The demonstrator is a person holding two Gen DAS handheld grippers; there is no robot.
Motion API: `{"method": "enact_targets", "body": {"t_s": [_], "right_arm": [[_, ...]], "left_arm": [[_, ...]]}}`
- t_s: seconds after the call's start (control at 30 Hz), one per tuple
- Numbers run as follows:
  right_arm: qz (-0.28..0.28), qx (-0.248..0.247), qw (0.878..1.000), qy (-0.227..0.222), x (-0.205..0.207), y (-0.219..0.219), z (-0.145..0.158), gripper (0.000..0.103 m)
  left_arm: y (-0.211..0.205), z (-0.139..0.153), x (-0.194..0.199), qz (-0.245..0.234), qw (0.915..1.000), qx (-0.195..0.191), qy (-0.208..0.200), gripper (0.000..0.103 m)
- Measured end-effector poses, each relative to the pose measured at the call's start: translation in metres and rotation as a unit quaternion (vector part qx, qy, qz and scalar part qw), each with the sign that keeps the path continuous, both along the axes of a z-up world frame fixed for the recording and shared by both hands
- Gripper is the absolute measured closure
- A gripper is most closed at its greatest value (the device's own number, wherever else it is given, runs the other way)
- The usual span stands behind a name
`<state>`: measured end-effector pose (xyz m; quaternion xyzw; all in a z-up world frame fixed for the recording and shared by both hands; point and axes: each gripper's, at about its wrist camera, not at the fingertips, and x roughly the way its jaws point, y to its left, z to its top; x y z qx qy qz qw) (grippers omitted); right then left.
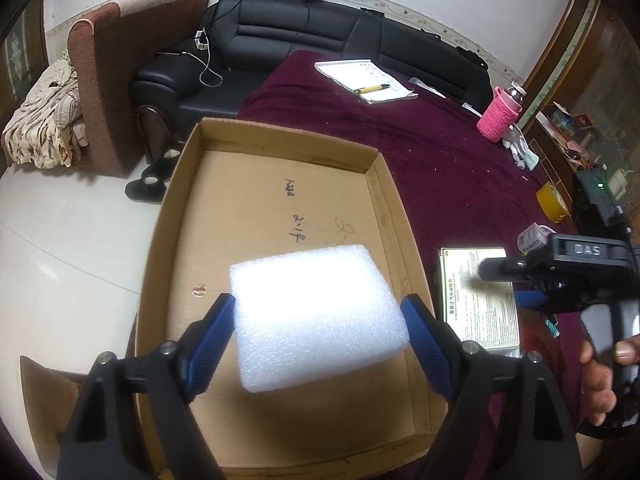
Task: Organize objects
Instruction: 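Carry the foam block over the tray with the left tool while the right tool grasps the white-green medicine box, then release the foam block into the tray with the left tool while the right tool lowers the medicine box in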
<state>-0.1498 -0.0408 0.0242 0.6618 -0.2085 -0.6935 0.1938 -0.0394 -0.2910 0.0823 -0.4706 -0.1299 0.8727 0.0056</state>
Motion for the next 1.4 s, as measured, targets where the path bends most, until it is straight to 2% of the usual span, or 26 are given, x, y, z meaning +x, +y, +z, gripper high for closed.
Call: {"method": "enact_targets", "body": {"t_s": [0.07, 0.13, 0.3, 0.43, 0.67, 0.83, 0.9, 1.13, 1.27, 1.4], "right_arm": [[0.007, -0.014, 1.0, 0.0, 0.002, -0.003, 0.0, 0.049], [0.017, -0.017, 0.999, 0.022, 0.005, -0.005, 0.009, 0.052], [0.037, 0.012, 0.996, 0.085, 0.011, -0.009, 0.042, 0.054], [0.04, 0.029, 0.992, 0.118, 0.012, -0.013, 0.063, 0.054], [0.046, -0.008, 0.989, 0.138, -0.005, -0.045, 0.088, 0.054], [0.035, -0.025, 0.989, 0.144, -0.037, -0.08, 0.073, 0.054], [0.032, -0.016, 0.989, 0.146, -0.05, -0.093, 0.063, 0.054], [0.009, -0.039, 0.992, 0.117, -0.067, -0.097, 0.032, 0.055], [0.001, -0.051, 0.991, 0.121, -0.07, -0.1, 0.024, 0.055], [0.014, -0.038, 0.991, 0.131, -0.073, -0.103, 0.024, 0.049]], "left_arm": [[-0.001, -0.001, 0.001, 0.0, 1.0, 0.001, -0.001, 0.02], [-0.003, -0.001, 0.001, 0.002, 1.0, 0.001, 0.0, 0.02], [-0.006, -0.002, 0.005, 0.008, 1.0, 0.003, 0.001, 0.02], [-0.008, -0.003, 0.004, 0.01, 0.9999, 0.003, 0.001, 0.02], [-0.013, -0.002, -0.007, 0.006, 1.0, -0.002, 0.002, 0.02], [-0.019, -0.007, -0.029, 0.006, 1.0, -0.002, 0.0, 0.02], [-0.02, -0.012, -0.037, 0.007, 1.0, 0.003, -0.004, 0.02], [-0.021, -0.031, -0.05, 0.019, 0.9997, 0.001, -0.014, 0.02], [-0.027, -0.04, -0.059, 0.027, 0.9994, -0.002, -0.02, 0.02], [-0.028, -0.044, -0.066, 0.024, 0.9995, -0.006, -0.019, 0.019]]}}
